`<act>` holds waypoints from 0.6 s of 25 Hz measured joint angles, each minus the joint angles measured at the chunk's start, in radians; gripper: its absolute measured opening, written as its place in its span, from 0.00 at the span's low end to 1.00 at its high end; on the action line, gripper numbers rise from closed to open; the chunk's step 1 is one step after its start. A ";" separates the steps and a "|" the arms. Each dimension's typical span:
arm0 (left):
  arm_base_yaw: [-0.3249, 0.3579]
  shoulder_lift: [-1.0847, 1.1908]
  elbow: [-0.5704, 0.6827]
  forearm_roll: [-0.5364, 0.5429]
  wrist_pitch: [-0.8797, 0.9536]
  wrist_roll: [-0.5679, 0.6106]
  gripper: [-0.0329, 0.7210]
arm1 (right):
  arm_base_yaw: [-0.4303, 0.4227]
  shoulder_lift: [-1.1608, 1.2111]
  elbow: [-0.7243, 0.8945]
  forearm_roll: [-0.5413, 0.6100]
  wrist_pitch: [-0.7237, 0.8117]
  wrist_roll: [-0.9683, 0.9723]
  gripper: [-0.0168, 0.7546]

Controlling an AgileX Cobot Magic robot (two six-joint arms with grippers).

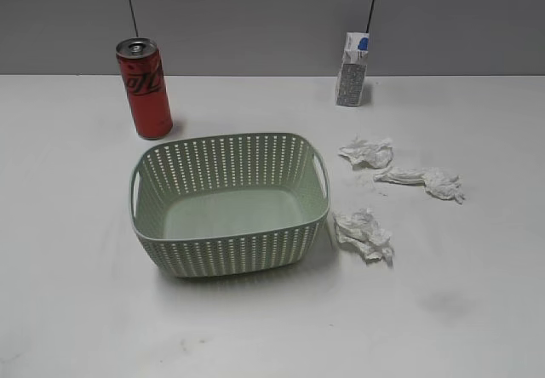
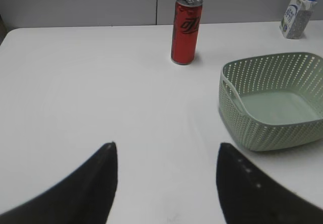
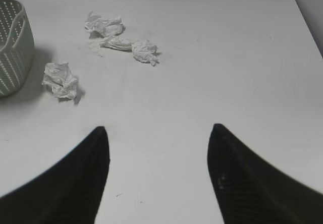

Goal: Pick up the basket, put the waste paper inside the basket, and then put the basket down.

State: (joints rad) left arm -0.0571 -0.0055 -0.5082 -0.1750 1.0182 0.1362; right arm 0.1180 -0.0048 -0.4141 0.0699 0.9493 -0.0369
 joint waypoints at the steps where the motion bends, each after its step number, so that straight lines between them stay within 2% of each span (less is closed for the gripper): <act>1: 0.000 0.000 0.000 0.000 -0.001 0.000 0.67 | 0.000 0.000 0.000 0.000 0.000 0.000 0.63; 7: 0.000 0.000 -0.003 -0.035 -0.020 0.000 0.67 | 0.000 0.000 0.000 0.002 -0.001 0.000 0.63; 11: 0.000 0.021 -0.005 -0.089 -0.115 0.000 0.67 | 0.000 0.000 0.000 0.004 -0.001 0.000 0.63; 15: 0.000 0.150 -0.012 -0.152 -0.215 0.000 0.67 | 0.000 0.000 0.000 0.006 -0.001 0.000 0.63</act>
State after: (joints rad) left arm -0.0571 0.1445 -0.5201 -0.3266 0.8035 0.1362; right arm 0.1180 -0.0048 -0.4141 0.0764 0.9484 -0.0369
